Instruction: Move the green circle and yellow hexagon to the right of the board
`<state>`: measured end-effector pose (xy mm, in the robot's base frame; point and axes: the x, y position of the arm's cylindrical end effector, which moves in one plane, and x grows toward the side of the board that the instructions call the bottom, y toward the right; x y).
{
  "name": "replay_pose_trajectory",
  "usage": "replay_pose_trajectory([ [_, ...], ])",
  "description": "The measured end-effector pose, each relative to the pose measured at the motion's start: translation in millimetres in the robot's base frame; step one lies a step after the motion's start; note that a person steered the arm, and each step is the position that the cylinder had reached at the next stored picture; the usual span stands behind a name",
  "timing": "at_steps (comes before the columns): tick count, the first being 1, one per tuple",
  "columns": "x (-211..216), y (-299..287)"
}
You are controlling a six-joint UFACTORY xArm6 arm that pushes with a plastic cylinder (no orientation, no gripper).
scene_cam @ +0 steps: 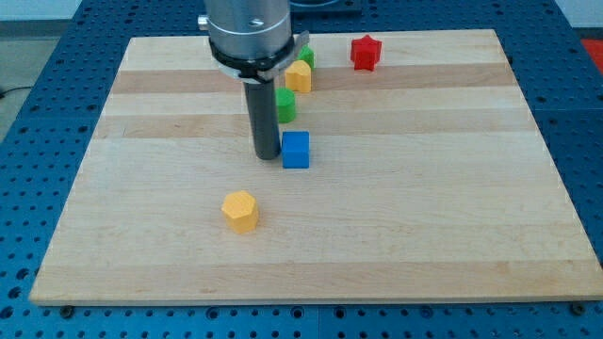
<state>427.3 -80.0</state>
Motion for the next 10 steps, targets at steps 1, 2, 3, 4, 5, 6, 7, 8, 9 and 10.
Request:
replay_pose_trajectory([
  [1,-51.4,-65.0],
  [2,-98.9,-35.5],
  [3,-99.4,4.8],
  [4,-92.1,-14.5],
  [5,-72.7,7.0],
  [6,-78.5,29.9],
  [7,-88.1,17.2],
  [8,-40.2,1.7],
  [9,35.1,-14.3],
  [10,35.5,-27.1],
])
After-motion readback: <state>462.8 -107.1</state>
